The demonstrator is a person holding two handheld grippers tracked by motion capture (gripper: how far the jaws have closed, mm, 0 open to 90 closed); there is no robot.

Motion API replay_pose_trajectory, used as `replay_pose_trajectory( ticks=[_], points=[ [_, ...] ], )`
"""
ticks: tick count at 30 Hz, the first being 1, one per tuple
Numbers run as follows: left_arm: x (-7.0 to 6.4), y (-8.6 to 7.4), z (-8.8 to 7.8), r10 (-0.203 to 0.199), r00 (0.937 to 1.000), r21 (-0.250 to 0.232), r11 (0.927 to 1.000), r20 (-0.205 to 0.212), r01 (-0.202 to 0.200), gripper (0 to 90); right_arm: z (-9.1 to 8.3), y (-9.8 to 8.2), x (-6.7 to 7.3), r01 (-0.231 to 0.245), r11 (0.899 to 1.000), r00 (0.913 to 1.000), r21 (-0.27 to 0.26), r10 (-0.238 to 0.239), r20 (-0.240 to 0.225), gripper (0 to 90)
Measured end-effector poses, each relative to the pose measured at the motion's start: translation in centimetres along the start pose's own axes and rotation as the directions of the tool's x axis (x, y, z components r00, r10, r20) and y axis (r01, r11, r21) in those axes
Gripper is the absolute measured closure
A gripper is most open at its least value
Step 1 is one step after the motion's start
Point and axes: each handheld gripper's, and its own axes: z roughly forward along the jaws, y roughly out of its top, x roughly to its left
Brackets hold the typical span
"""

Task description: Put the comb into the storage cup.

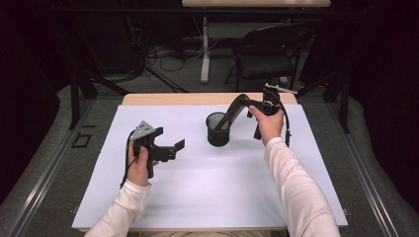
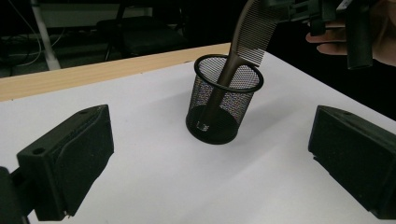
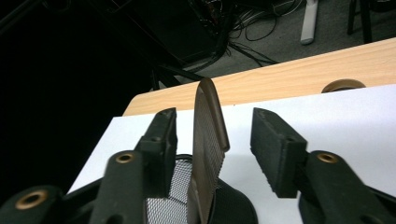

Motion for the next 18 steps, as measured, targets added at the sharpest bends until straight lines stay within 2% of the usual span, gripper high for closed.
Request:
replay_pose_trajectory(
  ticks=[6, 14, 18],
  points=[
    [0.01, 0.00, 0.00, 0.000, 1.0000, 0.000, 1.0000, 0.000, 0.000, 0.5, -0.20, 0.03, -0.06, 0.028, 1.000, 0.9995, 0.005, -0.028, 0.011, 45.0],
    [0.00, 0.00, -0.01, -0.001, 1.0000, 0.000, 1.0000, 0.000, 0.001, 0.5, -0.46, 0.04, -0.15, 0.078, 0.997, 0.9970, 0.022, -0.078, -0.001, 40.2],
    [-0.04, 0.00, 0.00, 0.001, 1.0000, 0.003, 1.0000, -0.001, -0.001, 0.5, -0.62, 0.00, -0.05, 0.128, 0.991, 0.9917, 0.025, -0.128, 0.009, 38.4]
  ],
)
